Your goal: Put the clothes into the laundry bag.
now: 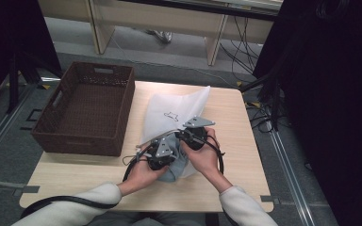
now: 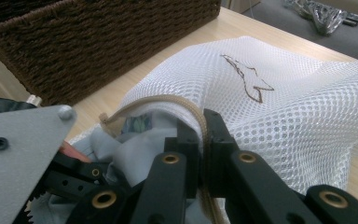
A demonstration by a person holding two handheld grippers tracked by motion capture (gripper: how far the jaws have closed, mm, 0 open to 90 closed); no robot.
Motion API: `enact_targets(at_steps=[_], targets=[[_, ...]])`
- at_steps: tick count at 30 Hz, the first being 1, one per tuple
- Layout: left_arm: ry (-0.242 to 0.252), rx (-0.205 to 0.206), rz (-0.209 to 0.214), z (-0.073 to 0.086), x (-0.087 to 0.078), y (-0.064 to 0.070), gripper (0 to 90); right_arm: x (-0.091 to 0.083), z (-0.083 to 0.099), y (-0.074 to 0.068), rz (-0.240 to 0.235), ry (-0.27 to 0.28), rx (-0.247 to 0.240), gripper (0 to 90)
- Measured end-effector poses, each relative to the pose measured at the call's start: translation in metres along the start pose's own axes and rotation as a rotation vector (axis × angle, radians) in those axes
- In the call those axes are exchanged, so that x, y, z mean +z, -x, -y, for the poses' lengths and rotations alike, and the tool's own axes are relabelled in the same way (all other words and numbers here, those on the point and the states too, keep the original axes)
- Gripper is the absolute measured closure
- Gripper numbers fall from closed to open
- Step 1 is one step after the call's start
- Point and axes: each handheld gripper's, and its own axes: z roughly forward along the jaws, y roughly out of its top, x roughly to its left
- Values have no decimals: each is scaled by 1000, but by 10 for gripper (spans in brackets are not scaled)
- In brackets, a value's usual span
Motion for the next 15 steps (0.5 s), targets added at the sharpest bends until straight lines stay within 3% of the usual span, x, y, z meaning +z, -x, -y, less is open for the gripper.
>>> enact_targets(at_steps=[1,4,5,7,8,10,15], targets=[[19,-7,-10,-1,-1,0,850,-1,0,-2,-4,-15,43,875],[59,-17,-26,-6,-4,-5,852,-3,-1,-2,0,-7,41,876],[83,-37,-30,-8,-4,-5,852,-2,-1,-2,12,9,39,876],[96,-42,-45,-9,-4,-9,851,-3,-2,-2,1,7,31,876],[94,-38,-53,-10,-4,-10,852,-4,-2,-4,5,2,56,876],[106,-49,-56,-12,-3,-13,851,-4,-3,-3,-1,11,23,875],[139,-52,-89,-19,-4,-20,851,-5,-5,-5,1,20,32,876]])
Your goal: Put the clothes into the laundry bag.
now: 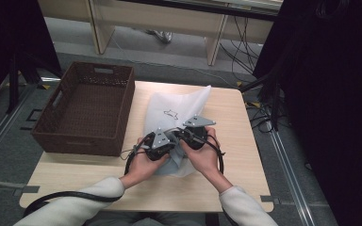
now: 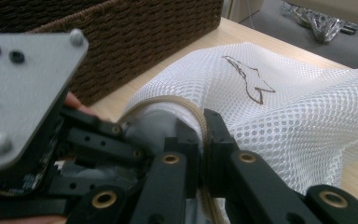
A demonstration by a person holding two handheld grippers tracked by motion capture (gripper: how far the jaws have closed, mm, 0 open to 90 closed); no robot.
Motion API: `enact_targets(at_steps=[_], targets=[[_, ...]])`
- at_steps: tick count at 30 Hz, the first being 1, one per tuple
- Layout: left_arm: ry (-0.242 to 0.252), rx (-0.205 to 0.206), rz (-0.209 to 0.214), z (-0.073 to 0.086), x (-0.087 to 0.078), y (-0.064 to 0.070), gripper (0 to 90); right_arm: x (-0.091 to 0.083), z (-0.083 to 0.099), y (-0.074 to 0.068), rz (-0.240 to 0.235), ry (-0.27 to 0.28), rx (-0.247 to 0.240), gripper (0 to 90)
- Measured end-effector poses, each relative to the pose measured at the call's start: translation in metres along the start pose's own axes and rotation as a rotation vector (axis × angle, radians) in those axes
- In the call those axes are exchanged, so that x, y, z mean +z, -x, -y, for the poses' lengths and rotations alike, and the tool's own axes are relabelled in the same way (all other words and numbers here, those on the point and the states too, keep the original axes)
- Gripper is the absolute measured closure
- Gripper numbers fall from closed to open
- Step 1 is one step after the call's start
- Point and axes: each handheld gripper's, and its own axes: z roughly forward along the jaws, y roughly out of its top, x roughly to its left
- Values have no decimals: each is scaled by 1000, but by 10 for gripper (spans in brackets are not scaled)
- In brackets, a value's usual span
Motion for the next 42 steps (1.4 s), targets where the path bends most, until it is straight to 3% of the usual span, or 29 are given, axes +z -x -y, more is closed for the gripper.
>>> enact_targets(at_steps=[4,9,13,16,19,20,23,26,29,30,32,34,35,36,37,38,40,42], targets=[[16,5,-25,-4,3,-3,851,-3,-1,0,-4,5,4,876],[5,17,-43,-1,9,-5,850,-3,-2,3,-5,15,-31,876],[-12,23,-29,4,10,-3,838,-3,-2,4,2,20,-12,875],[-25,33,3,3,5,-2,761,-2,0,6,8,9,8,875],[-25,95,31,0,-8,2,563,-3,0,6,4,-1,26,875],[-32,130,36,0,-15,2,508,-3,0,8,1,5,-4,875],[-31,179,22,1,-42,0,426,-3,0,7,15,16,24,874],[-31,168,-26,6,-65,-10,377,-3,0,7,17,15,22,874],[-75,139,-57,14,-79,-24,343,-3,-1,9,12,16,-3,874],[-113,164,-77,17,-80,-30,332,-3,-1,9,13,16,-5,874],[-140,133,-76,23,-80,-35,319,-3,0,6,19,10,25,874],[-198,145,-72,26,-77,-41,319,-3,0,6,19,10,25,874],[-205,139,-69,27,-75,-41,321,-3,0,7,19,12,20,874],[-224,160,-68,28,-72,-42,326,-3,0,8,19,10,17,874],[-215,142,-76,29,-69,-40,332,-3,0,9,21,9,19,874],[-255,172,-80,30,-67,-39,342,-3,0,9,22,9,16,874],[-276,228,-88,31,-63,-35,360,-3,0,10,15,0,16,874],[-257,171,-58,33,-58,-34,378,-3,0,11,12,2,1,874]])
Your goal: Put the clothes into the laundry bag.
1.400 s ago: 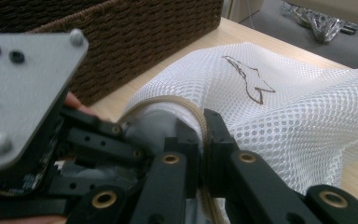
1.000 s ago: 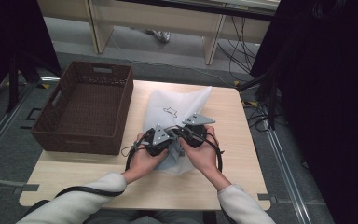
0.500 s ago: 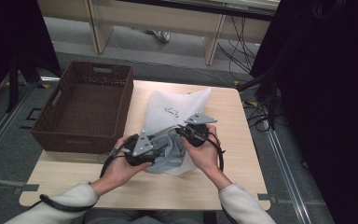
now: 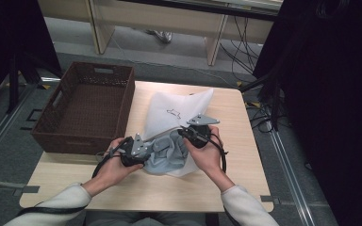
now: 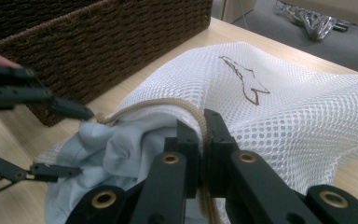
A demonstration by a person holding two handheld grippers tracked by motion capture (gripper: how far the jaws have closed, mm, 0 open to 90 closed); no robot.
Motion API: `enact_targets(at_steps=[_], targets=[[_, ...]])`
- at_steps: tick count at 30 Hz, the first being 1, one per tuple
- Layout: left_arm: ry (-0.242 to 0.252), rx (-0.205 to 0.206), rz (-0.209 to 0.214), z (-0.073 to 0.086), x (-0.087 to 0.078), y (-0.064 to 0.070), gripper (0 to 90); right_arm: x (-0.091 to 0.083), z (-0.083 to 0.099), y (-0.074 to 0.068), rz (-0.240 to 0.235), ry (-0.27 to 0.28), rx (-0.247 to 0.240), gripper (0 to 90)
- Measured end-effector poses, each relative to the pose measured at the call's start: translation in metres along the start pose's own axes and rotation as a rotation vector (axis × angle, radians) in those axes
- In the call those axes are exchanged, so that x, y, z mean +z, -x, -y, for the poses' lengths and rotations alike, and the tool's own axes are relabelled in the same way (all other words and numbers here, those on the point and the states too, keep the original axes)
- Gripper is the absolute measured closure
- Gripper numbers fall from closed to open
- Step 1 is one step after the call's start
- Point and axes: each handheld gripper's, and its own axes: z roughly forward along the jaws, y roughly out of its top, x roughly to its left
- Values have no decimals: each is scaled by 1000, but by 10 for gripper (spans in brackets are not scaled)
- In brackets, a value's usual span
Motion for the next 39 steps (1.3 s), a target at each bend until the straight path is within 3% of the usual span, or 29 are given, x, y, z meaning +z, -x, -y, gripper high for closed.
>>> enact_targets(at_steps=[2,5,6,7,13,15,19,23,27,30,32,34,35,36,39], targets=[[-20,-29,21,1,6,1,425,0,0,-1,2,5,1,874],[-85,10,48,2,15,4,547,0,0,-2,5,1,12,874],[-95,-6,54,3,20,6,572,0,0,-2,-3,-5,1,874],[-99,-2,55,2,22,7,618,0,0,-4,-3,-10,22,874],[-80,24,78,-4,24,12,850,2,2,-3,0,-8,9,874],[-49,33,89,-8,19,15,858,2,2,-3,4,-7,9,874],[94,0,93,-21,14,24,859,2,1,-4,-1,-16,9,874],[157,8,106,-34,15,28,858,4,2,-6,-10,-10,-8,874],[189,0,100,-43,24,31,857,4,2,-9,-15,-10,-5,874],[197,30,81,-50,29,30,857,5,2,-8,-7,-8,-7,874],[210,24,68,-53,35,29,857,4,2,-7,1,-7,-15,874],[215,6,51,-54,41,27,857,5,3,-9,-5,-12,14,874],[208,17,42,-56,43,25,857,5,3,-9,-6,-14,10,874],[223,-5,41,-56,45,26,857,5,2,-7,-14,-19,-19,874],[213,24,8,-57,50,25,856,6,3,-8,-11,-11,-16,875]])
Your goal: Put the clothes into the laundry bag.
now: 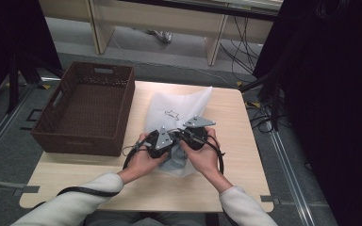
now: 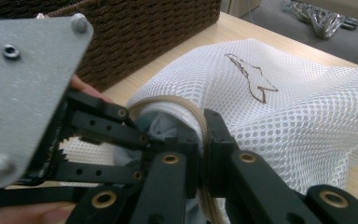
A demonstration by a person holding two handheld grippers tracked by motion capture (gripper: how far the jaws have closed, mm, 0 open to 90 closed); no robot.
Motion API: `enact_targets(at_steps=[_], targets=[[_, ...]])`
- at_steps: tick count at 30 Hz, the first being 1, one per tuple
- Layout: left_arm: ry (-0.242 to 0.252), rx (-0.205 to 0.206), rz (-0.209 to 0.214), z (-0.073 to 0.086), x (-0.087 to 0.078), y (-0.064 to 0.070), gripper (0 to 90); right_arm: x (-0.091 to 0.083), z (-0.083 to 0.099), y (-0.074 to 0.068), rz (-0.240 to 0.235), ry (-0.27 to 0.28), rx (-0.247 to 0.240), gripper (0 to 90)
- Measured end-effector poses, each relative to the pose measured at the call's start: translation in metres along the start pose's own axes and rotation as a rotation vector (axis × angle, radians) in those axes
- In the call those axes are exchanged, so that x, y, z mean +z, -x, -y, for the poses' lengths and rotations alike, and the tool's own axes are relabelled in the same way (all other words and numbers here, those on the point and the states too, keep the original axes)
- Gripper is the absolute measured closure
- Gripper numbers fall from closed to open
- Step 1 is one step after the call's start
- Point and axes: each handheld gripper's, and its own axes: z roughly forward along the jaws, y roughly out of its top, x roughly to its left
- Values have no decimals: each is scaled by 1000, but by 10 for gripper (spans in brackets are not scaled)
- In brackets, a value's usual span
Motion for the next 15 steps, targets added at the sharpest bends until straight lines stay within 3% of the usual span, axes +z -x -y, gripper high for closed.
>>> enact_targets(at_steps=[2,6,7,8,9,10,12,14,15], targets=[[7,-17,-16,1,2,-1,856,-1,0,1,-5,-13,2,875],[-14,27,-39,4,4,-5,854,-3,0,1,-1,-9,23,874],[-7,5,-38,6,6,-4,853,-3,0,1,6,-2,28,874],[-22,23,-36,7,5,-5,850,-4,-1,2,1,-9,18,874],[-8,11,-30,8,5,-4,840,-4,-1,2,3,-8,18,874],[-20,33,-21,8,2,-5,817,-2,0,2,7,9,27,874],[-15,31,3,8,-5,-3,736,-3,-1,5,2,-4,3,874],[-22,48,58,9,-18,-1,576,-3,0,7,11,13,3,874],[-12,49,71,10,-24,1,497,-4,0,6,8,-1,42,874]])
